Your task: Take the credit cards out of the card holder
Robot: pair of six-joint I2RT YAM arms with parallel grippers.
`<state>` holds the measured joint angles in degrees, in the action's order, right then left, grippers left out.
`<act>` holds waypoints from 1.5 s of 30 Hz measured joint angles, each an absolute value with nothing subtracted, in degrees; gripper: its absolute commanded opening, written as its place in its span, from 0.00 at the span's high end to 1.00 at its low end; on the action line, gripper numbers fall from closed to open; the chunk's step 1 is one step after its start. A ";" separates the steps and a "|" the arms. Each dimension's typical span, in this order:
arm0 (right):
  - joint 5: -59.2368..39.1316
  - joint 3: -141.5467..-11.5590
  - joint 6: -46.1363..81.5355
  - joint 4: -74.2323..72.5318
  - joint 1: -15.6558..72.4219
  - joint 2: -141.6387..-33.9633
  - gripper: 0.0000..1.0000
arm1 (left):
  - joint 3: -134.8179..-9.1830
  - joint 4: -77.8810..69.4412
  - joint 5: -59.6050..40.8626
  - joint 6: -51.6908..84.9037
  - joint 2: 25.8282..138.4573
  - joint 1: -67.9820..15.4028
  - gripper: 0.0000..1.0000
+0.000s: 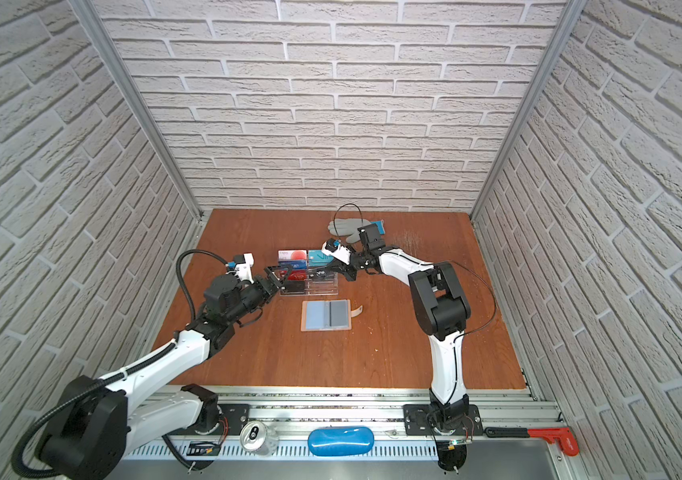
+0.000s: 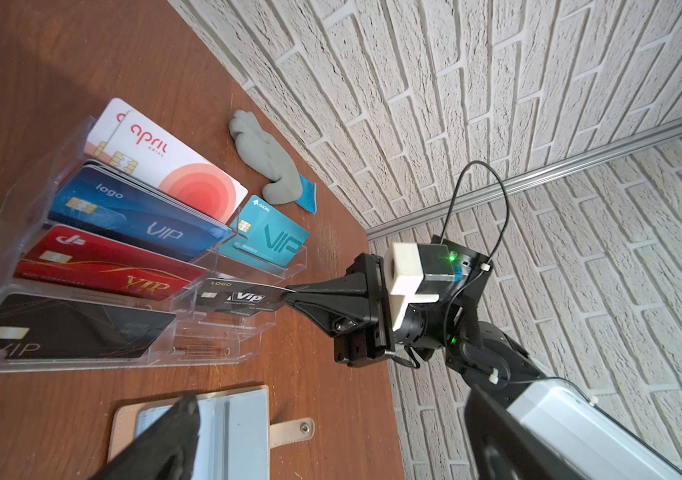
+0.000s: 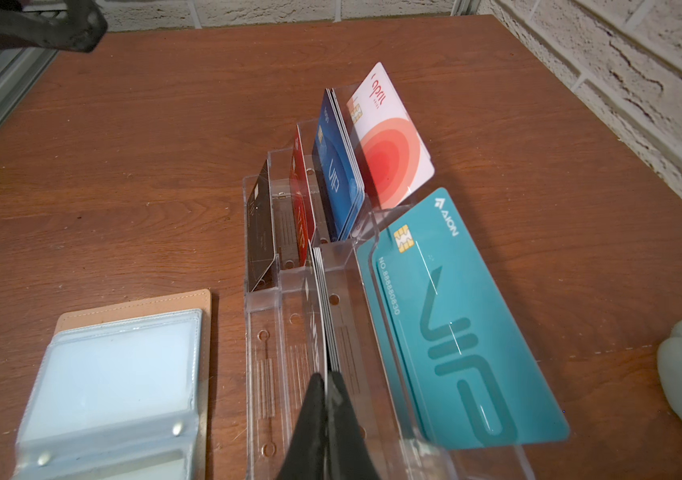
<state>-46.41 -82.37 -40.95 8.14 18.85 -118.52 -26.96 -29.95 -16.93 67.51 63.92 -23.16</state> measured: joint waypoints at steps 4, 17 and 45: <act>-46.39 -82.17 -40.88 7.42 18.85 -118.63 0.89 | -26.96 -30.57 -16.91 67.53 64.60 -23.46 0.02; -46.30 -80.93 -40.86 6.55 18.94 -118.65 0.84 | -26.96 -31.14 -16.78 67.55 64.79 -23.75 0.02; -40.29 -64.27 -21.30 -12.78 19.03 -97.49 0.01 | -27.14 -28.01 -11.94 66.00 61.69 -30.37 0.02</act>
